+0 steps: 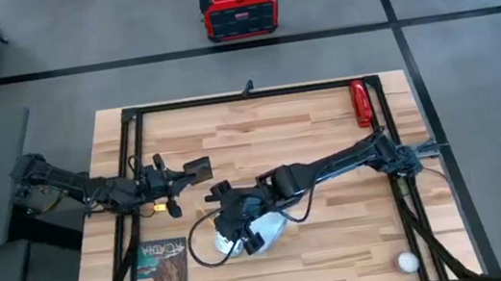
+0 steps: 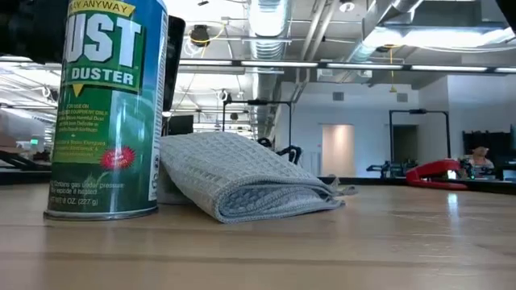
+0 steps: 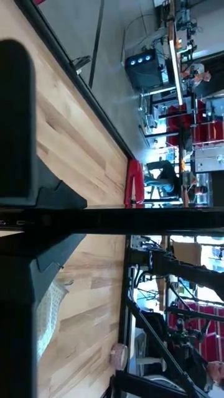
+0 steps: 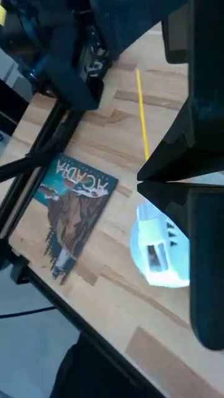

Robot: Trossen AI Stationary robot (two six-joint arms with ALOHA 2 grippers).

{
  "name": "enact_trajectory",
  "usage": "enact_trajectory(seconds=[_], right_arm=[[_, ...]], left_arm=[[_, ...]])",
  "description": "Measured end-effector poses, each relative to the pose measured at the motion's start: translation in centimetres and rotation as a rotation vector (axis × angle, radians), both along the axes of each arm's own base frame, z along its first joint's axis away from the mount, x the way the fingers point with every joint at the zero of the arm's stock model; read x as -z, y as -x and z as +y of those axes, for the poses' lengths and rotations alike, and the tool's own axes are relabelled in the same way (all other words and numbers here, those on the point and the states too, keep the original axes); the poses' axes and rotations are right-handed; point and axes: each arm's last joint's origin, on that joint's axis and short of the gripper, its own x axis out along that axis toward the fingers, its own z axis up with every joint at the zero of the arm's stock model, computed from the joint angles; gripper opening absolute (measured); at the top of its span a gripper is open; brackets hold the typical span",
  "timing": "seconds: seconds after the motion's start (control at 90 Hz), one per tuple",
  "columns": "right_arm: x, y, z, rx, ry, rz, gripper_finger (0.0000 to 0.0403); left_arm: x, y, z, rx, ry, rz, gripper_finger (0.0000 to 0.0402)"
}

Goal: Apply microfiber cloth
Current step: Spray the front of the cellphone using the spray bottle

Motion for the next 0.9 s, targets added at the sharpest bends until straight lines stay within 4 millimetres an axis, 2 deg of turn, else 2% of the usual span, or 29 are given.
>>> enact_trajectory(seconds=[0.244,0.522,0.9], right_arm=[[0.2,-0.3,-0.5,-0.001,0.004,-0.003,0.0],[-0.3,-0.9,-0.4,-0.035,0.006,-0.091,0.0],[0.0,-1.1,-1.1,-0.05,-0.016,-0.068,0.0]], left_arm=[[-0.1,0.0,0.0,-0.003,-0.004,-0.005,0.0009],[-0.3,0.0,0.0,-0.01,-0.02,-0.019,0.0009],[-0.4,0.0,0.0,-0.017,-0.02,-0.026,0.0009]])
